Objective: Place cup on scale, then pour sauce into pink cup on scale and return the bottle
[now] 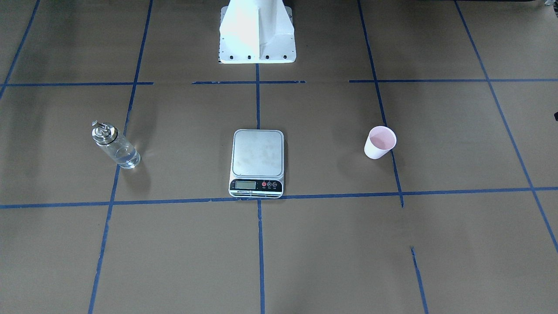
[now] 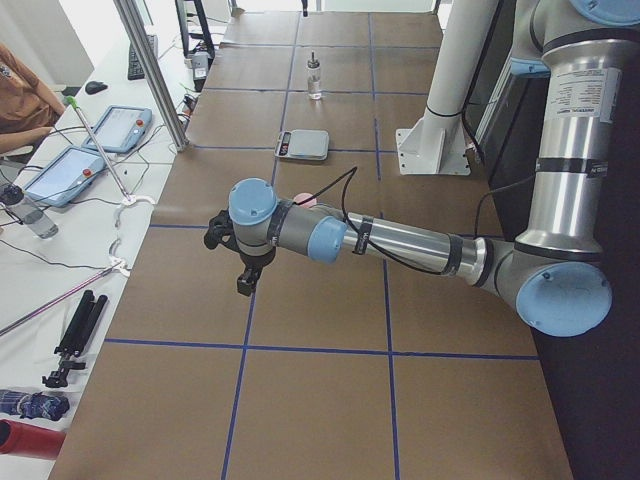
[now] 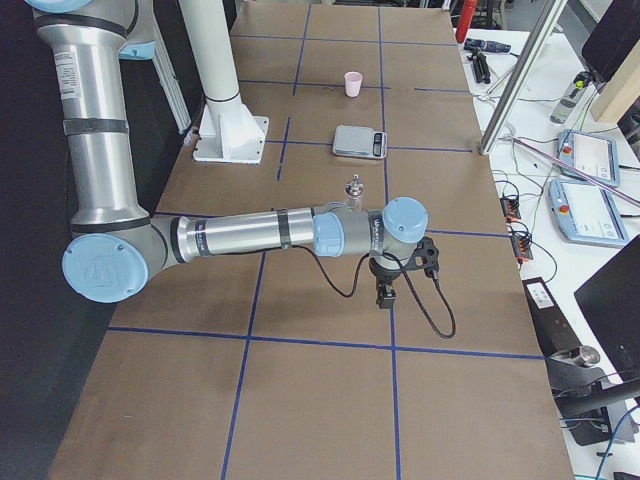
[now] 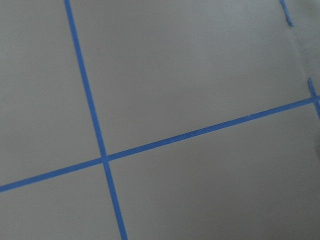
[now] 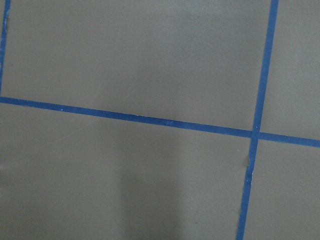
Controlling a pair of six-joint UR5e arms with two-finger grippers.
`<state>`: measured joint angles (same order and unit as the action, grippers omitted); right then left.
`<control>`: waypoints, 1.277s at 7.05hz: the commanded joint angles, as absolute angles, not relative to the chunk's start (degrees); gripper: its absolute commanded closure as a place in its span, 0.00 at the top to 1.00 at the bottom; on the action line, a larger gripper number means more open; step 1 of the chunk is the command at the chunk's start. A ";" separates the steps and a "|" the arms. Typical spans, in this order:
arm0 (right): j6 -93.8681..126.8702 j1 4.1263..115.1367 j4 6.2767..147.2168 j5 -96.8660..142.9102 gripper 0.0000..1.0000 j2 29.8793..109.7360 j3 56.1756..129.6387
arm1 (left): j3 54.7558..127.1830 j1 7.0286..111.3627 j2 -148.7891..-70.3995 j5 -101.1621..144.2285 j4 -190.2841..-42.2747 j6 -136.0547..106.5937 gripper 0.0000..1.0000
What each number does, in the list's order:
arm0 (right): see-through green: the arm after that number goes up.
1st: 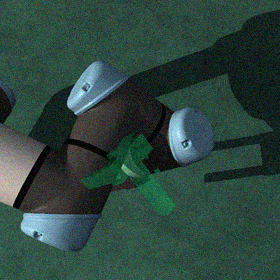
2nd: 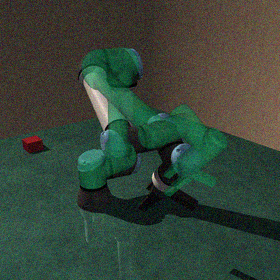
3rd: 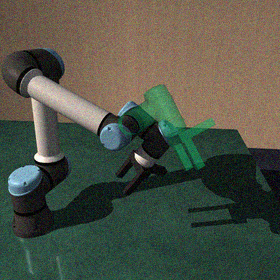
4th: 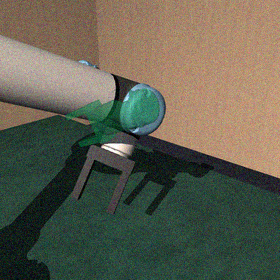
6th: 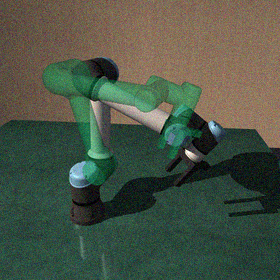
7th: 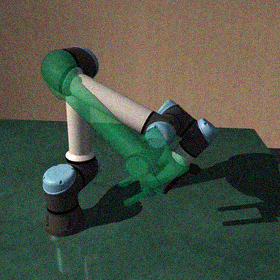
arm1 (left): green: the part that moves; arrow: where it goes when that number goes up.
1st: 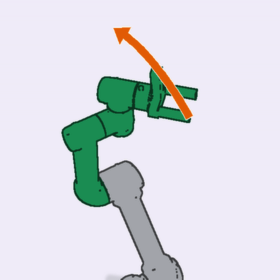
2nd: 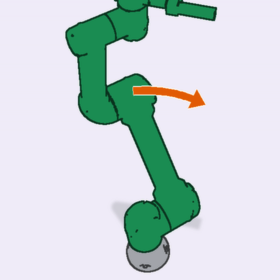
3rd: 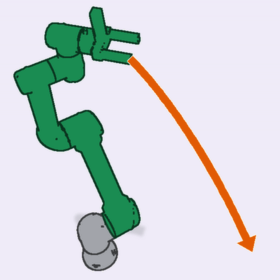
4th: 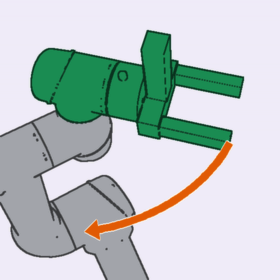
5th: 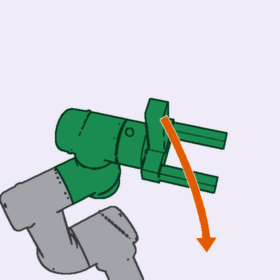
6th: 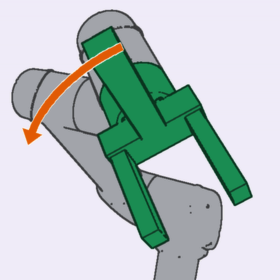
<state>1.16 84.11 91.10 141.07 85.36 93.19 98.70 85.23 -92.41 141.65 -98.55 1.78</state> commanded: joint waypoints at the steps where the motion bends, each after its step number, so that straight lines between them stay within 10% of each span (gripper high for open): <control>1: 1.06 83.33 82.92 142.21 1.00 87.09 92.99 | 102.79 77.84 -92.55 142.21 -100.72 -11.59 1.00; 9: 2.81 79.81 79.63 143.79 1.00 87.45 92.37 | 104.51 48.69 -103.54 126.65 -101.51 -47.55 0.96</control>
